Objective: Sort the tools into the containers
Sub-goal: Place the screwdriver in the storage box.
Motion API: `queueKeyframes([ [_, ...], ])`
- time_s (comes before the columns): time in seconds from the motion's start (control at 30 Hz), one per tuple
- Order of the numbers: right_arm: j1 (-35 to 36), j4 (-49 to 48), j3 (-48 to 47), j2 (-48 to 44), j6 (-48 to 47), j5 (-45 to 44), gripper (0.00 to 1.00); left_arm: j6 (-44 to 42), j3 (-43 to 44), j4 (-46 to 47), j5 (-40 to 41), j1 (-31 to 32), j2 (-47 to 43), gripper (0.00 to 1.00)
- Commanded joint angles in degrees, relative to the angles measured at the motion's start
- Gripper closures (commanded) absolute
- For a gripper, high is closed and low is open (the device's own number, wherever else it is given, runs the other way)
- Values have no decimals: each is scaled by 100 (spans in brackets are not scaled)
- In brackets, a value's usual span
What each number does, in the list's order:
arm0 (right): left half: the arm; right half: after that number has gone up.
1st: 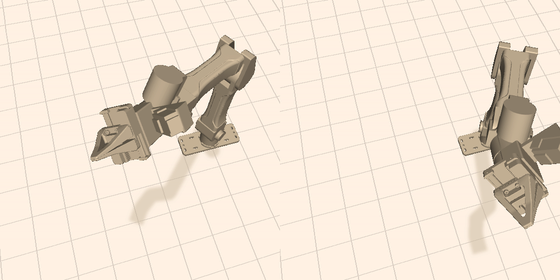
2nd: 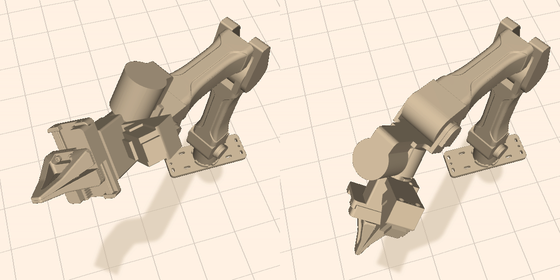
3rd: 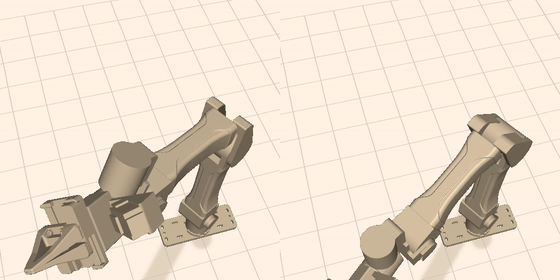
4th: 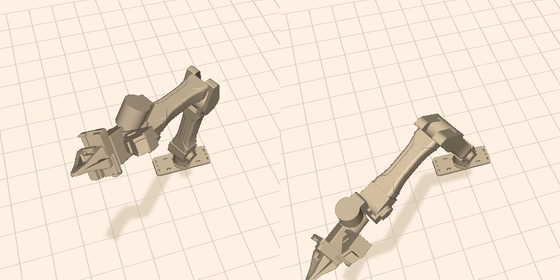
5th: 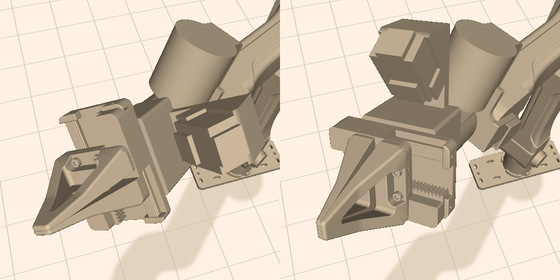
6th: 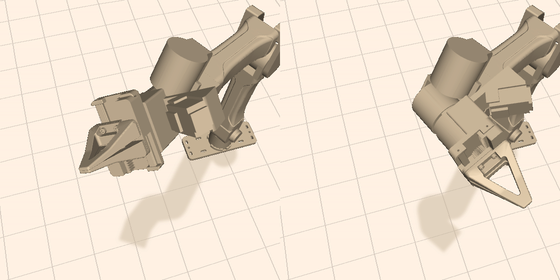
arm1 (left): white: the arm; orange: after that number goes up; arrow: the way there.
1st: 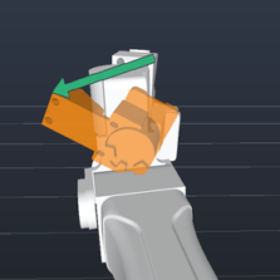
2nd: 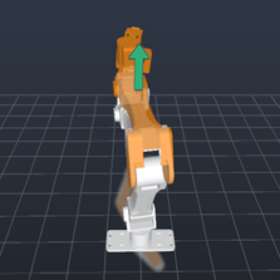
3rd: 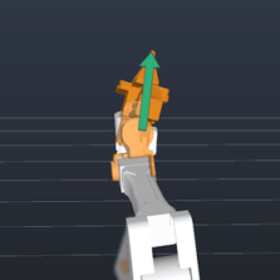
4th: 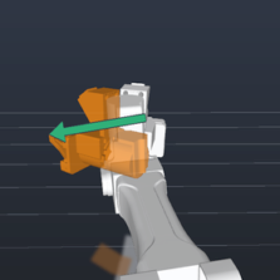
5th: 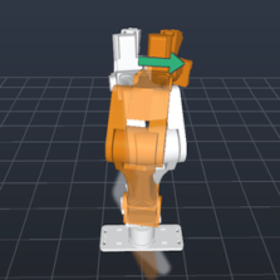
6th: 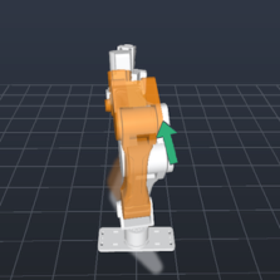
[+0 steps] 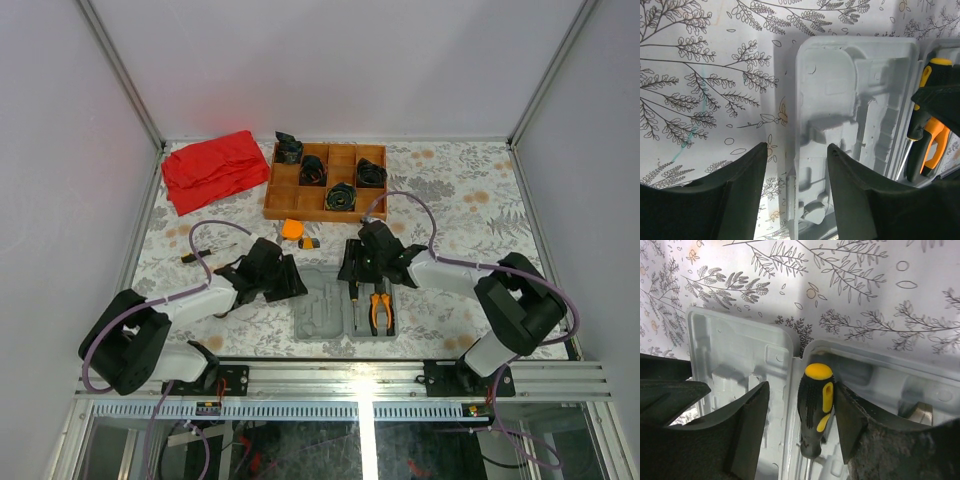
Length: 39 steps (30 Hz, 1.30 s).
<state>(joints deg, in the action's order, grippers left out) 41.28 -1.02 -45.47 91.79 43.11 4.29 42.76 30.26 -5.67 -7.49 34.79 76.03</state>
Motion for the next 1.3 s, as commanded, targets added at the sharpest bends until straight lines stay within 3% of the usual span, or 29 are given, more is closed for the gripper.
queueKeyframes([
  [0.0, 31, 288, -142, -490, -105, -480, 38, 65, -72, 303, 10, 27, -131, 50],
  [0.23, 35, 793, -204, -921, -334, -807, 38, 91, -108, 334, 7, 31, -91, 50],
  [0.57, 34, 1235, -72, -930, -401, -1062, 53, 118, -150, 372, -126, 43, -108, 51],
  [0.8, 38, 896, -73, -539, -593, -565, 64, 241, -283, 336, -197, 97, -361, 51],
  [1.27, 25, 412, -579, 238, -1490, 95, 66, 860, -814, 339, -53, 768, -991, 51],
])
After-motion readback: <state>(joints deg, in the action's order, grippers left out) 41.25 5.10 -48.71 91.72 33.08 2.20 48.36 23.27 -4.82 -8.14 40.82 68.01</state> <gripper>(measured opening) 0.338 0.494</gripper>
